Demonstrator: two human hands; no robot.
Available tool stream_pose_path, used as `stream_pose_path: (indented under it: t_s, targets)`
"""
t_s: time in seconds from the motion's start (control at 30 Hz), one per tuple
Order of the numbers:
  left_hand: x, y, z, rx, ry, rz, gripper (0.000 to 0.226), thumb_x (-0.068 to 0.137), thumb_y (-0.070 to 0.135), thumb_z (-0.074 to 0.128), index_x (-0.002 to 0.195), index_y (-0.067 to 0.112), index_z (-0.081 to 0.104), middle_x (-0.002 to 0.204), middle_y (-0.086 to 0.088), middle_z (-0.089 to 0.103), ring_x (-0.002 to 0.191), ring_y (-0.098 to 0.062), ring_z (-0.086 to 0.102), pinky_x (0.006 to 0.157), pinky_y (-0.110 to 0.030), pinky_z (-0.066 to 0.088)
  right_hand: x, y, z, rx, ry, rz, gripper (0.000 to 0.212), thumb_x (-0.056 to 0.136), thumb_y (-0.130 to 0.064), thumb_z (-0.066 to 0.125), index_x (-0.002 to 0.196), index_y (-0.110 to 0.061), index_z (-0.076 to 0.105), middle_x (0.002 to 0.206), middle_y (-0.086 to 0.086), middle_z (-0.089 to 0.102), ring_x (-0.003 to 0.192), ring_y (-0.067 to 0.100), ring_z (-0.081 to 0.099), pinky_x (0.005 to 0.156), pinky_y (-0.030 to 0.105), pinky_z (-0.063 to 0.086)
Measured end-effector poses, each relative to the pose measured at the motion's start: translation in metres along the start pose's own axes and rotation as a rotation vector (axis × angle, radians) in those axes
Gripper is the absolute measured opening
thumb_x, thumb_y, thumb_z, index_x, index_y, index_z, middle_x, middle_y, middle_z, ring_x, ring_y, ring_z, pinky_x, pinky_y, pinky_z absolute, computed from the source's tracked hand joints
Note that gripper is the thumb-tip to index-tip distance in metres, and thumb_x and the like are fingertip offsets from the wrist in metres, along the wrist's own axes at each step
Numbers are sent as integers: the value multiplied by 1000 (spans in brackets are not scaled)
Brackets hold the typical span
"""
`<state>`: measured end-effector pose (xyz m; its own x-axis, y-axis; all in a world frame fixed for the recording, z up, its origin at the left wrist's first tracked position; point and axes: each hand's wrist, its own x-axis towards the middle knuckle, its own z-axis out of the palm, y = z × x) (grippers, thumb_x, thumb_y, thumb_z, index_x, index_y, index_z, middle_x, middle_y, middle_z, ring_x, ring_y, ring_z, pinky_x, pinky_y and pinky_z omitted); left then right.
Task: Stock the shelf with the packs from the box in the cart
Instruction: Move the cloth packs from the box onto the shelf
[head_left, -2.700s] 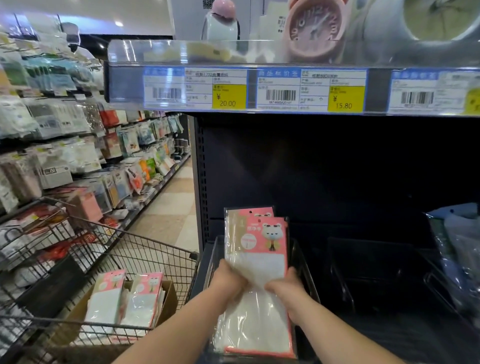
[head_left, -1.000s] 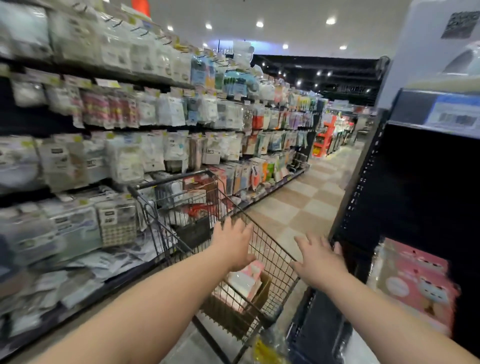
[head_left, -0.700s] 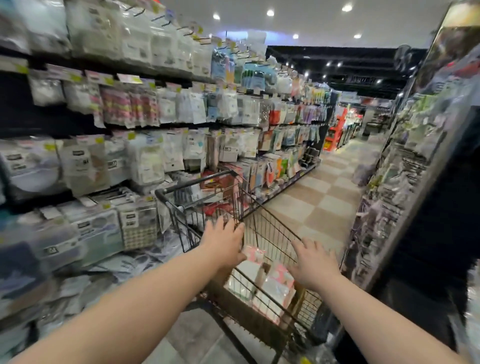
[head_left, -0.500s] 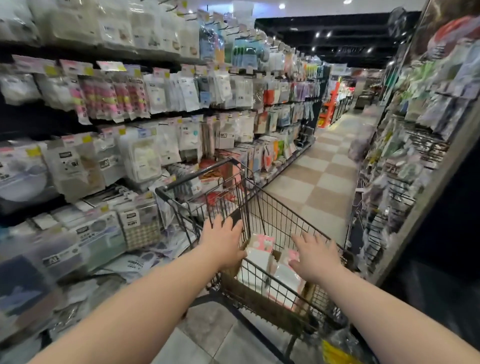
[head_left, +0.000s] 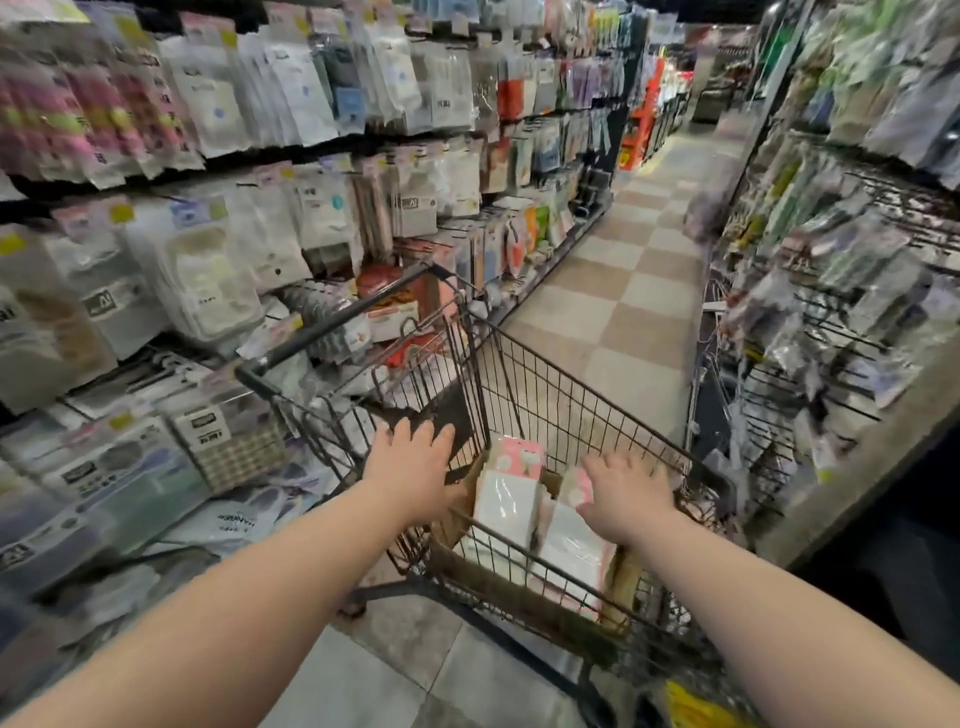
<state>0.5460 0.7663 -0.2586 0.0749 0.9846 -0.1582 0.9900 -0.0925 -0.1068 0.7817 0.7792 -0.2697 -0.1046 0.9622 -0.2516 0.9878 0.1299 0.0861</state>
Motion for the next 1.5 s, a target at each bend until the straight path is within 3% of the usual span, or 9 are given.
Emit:
stream_pose_path:
  t_s: [0.3,0.67,0.83,0.93,1.13,1.27,1.37,1.5]
  targets:
    - [148,42,22,-29,-131,110,80,91,57,43,153,20,8,158,-7,20,146,-32,15,115,-52,19,124,45,19,59,-89,1,60,92,-41,48,146,-22,29,151,5,34,139,28,29,113,55,19]
    - [250,53,101,-32,-356,217,81,88,57,47,151,19,15,152,-8,33,138,-30,32,108,-48,33,195,72,88,165,-344,146,70,91,-43,50,150,-25,18,155,8,27,143,30,23,113,51,19]
    - [293,59,142,-25,-473,291,78,89,56,47,150,18,17,149,-9,35,133,-31,38,104,-46,38,219,75,124,243,-439,261,64,89,-39,50,147,-21,27,148,6,38,135,29,36,108,49,31]
    - [315,62,167,-43,-517,310,70,89,52,49,144,16,26,145,-11,40,129,-31,42,101,-45,41,234,77,146,316,-490,322,69,89,-36,51,149,-21,21,147,7,37,131,30,40,105,47,36]
    - [343,67,224,-138,-637,242,62,87,49,55,138,20,35,134,-9,50,117,-29,53,92,-45,49,256,81,201,578,-578,504,72,87,-29,53,149,-31,16,137,8,46,118,31,53,94,46,49]
    - [355,69,258,-142,-714,194,54,89,40,56,134,19,38,132,-10,50,116,-30,53,94,-45,48,262,82,239,720,-594,596,55,85,-27,56,138,-23,39,130,10,53,113,31,56,92,42,50]
    - [363,72,279,-319,-759,19,55,86,33,62,134,17,40,132,-7,51,117,-28,54,95,-42,49,267,83,263,814,-539,702,53,83,-27,59,133,-21,44,124,9,58,107,32,59,86,40,52]
    - [375,74,304,-532,-722,-232,65,79,28,69,135,18,38,128,-4,54,113,-28,57,92,-38,50,277,83,289,941,-449,905,61,84,-27,62,138,-15,36,129,10,54,113,33,56,82,35,45]
